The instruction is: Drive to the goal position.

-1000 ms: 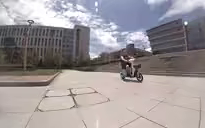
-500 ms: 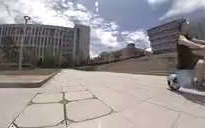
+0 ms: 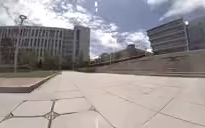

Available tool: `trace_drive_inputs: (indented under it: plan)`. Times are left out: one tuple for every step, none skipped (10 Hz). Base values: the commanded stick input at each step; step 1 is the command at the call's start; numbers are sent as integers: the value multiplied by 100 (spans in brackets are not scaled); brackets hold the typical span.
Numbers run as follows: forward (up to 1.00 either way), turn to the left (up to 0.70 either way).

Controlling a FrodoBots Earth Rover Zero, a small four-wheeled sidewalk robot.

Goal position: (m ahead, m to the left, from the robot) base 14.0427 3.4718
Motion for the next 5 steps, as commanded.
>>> trace_drive_inputs:
  plan:
    - [100, 5]
    - [100, 5]
    - [100, 5]
    - [100, 5]
    - [100, 5]
